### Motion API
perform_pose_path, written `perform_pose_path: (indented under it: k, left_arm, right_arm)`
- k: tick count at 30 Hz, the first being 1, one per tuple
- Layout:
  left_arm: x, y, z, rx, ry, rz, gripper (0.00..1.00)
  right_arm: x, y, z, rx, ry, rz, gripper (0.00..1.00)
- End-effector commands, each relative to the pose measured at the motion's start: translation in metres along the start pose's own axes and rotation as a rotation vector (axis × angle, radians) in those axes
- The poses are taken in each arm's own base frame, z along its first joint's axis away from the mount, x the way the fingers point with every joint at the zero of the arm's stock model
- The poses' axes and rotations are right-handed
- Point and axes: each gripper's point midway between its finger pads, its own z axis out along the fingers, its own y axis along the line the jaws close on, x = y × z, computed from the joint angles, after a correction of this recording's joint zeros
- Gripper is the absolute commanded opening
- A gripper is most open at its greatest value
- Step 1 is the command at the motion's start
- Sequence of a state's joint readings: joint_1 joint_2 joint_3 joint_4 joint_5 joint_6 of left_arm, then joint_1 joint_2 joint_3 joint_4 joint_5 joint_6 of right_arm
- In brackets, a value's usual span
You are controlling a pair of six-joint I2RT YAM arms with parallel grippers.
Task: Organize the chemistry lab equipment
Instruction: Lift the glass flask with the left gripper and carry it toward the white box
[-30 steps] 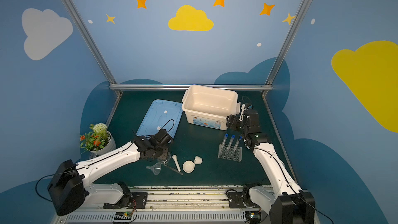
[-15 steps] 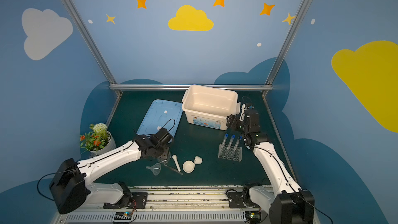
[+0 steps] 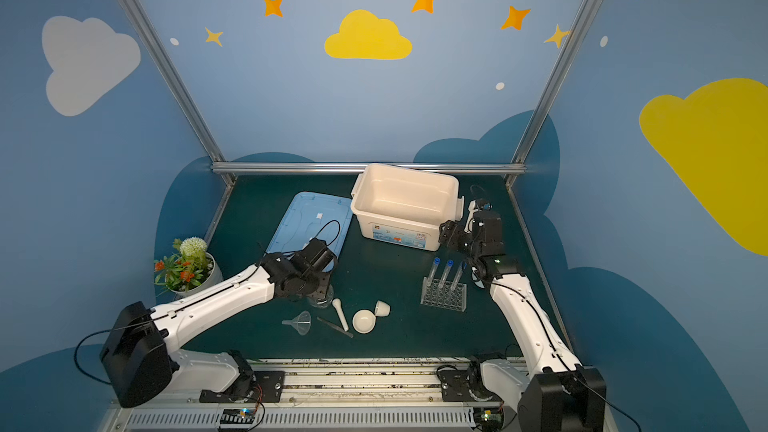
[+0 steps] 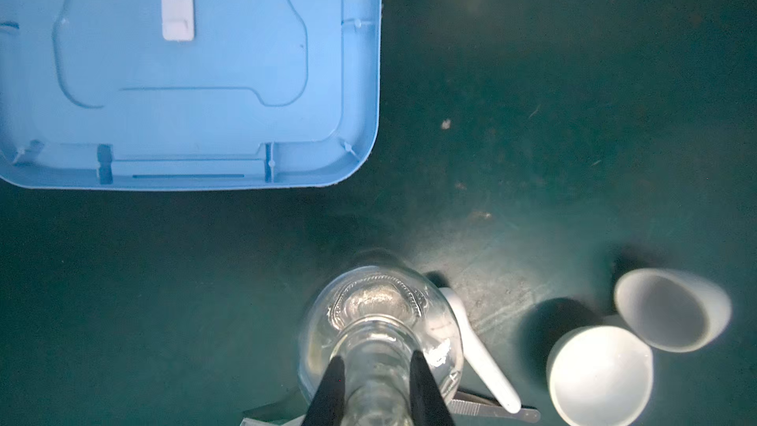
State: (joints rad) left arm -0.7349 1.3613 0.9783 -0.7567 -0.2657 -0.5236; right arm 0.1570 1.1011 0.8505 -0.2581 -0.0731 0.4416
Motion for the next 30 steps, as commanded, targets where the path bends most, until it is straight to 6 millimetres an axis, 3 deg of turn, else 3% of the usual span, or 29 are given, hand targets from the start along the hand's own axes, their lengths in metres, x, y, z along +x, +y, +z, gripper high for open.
perform_pose_path:
  k: [1,11,23,30]
  left_arm:
    - [-0.015,0.0,-0.012,0.0,-0.037,0.014,0.1]
    - [-0.053,-0.001,-0.033,0.011,-0.094,0.057,0.09]
    - [-0.122,-0.008,-0.066,0.081,-0.229,0.105,0.09]
    - [-0.171,-0.019,-0.084,0.126,-0.322,0.143,0.08]
  right_arm:
    - [-0.002,0.001,0.001,-0.01,0.003,0.005,0.82]
    - [-0.01,0.004,0.01,-0.006,0.024,0.007,0.82]
    - [-0.022,0.007,0.021,0.004,0.049,0.011,0.81]
    - [-0.027,-0.003,0.033,0.061,0.111,-0.003,0.7]
